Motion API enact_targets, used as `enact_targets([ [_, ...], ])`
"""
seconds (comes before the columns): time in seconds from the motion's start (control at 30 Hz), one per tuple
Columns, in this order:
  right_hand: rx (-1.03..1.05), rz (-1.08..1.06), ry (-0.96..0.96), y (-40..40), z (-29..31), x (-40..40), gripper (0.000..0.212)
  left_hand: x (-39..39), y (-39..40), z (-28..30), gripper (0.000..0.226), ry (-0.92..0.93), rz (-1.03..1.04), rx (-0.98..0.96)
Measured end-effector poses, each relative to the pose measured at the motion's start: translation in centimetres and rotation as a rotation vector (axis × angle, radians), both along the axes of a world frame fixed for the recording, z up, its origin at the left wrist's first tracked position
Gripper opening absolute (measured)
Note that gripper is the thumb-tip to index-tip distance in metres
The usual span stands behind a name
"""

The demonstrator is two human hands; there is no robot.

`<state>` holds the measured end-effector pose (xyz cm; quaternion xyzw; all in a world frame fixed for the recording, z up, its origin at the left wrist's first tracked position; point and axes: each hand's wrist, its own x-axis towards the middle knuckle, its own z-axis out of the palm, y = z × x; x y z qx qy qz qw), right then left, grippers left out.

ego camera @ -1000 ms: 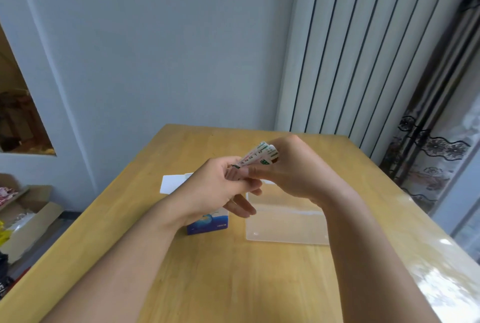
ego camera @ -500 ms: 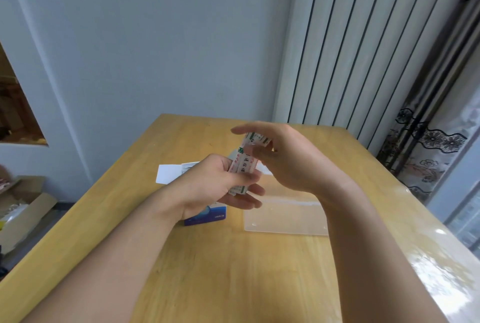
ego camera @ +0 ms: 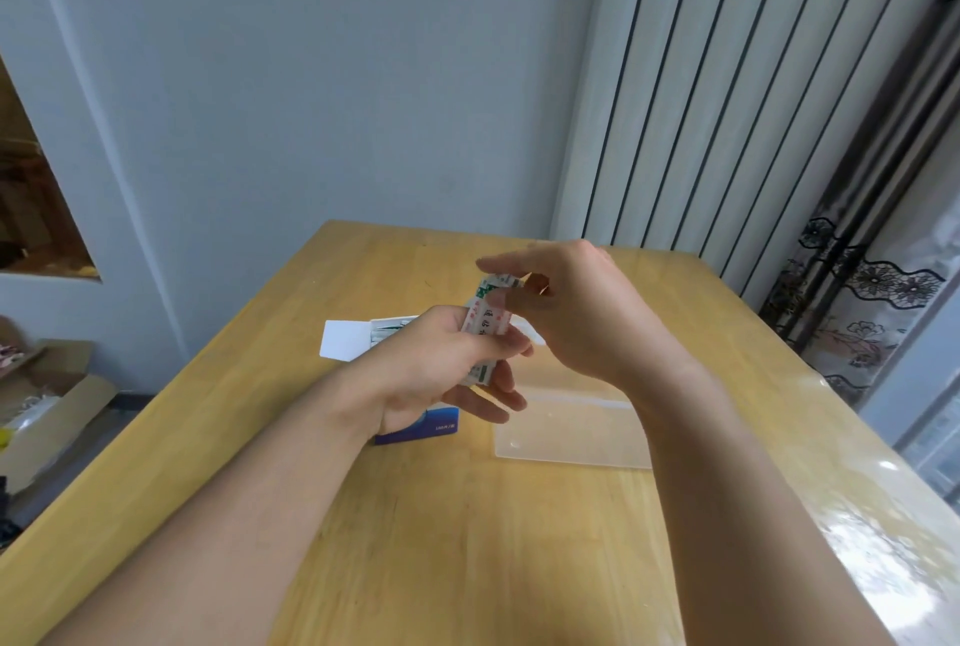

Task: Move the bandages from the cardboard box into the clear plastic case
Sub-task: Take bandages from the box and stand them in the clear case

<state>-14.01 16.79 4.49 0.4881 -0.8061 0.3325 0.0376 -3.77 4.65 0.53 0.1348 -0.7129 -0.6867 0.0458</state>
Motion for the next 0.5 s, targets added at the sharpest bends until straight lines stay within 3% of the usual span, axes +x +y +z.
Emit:
enact_targets([
  [0.1, 0.096, 0.075, 0.056, -0.4, -0.2, 0.3, 0.036, 0.0, -0.1, 0.0, 0.016, 0.004, 0.008, -0.039],
  [0.2, -0.014, 0.081, 0.073, -0.5, -0.3, 0.3, 0.039, -0.1, -0.4, 0.1, 0.023, 0.019, 0.07, -0.084],
  [0.33, -0.162, -0.047, 0.123, -0.7, -0.6, 0.0, 0.03, 0.3, -3.4, 0.8, 0.038, 0.097, 0.388, -0.19],
  [0.5, 0.042, -0.045, 0.147, -3.1, -2.0, 1.1, 0.016, 0.6, -6.9, -0.9, 0.046, 0.153, 0.645, -0.176],
])
